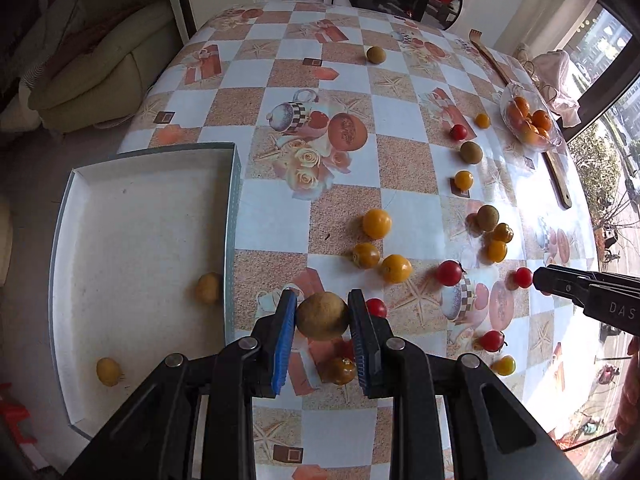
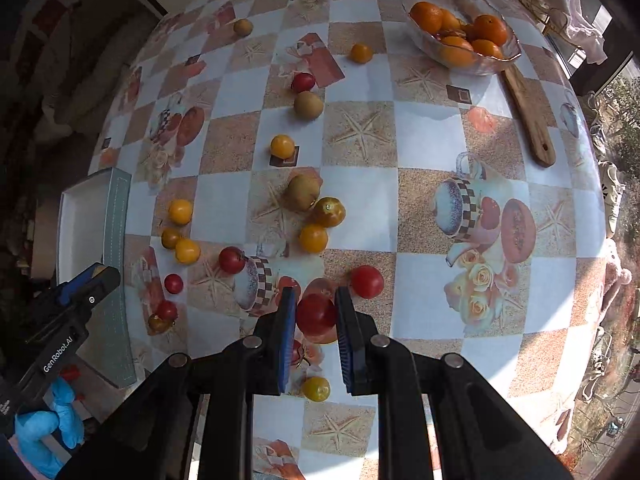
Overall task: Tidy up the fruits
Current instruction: 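Carry the brown fruit and red tomato into the white tray and release, then move both open grippers back over the tablecloth toward more tomatoes, then grasp a yellow tomato with the left gripper while the right grasps a red tomato, then carry both tomatoes over the white tray and open both grippers, then move both open grippers back over the tablecloth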
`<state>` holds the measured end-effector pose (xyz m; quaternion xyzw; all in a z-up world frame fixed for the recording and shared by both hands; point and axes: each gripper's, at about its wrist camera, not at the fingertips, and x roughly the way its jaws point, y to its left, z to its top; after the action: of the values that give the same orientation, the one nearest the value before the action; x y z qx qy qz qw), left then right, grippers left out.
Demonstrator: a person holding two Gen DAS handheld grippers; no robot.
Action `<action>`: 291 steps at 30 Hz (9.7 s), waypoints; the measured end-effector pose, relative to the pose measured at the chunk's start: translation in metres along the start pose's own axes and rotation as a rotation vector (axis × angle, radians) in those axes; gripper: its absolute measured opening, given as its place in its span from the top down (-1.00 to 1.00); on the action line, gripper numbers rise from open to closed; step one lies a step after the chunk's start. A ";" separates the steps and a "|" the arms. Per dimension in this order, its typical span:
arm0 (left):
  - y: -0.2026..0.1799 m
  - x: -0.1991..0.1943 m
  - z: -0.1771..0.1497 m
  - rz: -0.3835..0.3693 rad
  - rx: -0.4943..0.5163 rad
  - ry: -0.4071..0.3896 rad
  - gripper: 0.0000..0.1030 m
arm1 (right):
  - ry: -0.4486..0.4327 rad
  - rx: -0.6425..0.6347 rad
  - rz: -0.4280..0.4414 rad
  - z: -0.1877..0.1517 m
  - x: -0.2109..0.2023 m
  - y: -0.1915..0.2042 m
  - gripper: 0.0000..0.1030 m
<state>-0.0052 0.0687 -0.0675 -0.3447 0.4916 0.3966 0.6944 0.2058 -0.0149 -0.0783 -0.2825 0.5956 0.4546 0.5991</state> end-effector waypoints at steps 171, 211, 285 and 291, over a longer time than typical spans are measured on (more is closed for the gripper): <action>-0.012 0.016 0.027 -0.015 0.058 0.023 0.49 | 0.005 0.021 -0.071 0.005 0.016 -0.017 0.56; 0.077 -0.011 -0.022 0.056 -0.134 0.003 0.49 | 0.011 -0.104 0.033 0.034 0.017 0.057 0.56; 0.020 -0.001 -0.013 0.092 0.082 0.016 -0.32 | 0.054 0.022 -0.001 0.024 0.025 0.049 -0.71; -0.006 0.013 0.008 -0.001 0.113 0.034 -0.33 | 0.067 0.125 -0.031 0.008 0.024 0.000 -0.71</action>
<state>0.0063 0.0756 -0.0768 -0.3118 0.5246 0.3618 0.7047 0.2060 -0.0032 -0.1003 -0.2685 0.6382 0.3974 0.6023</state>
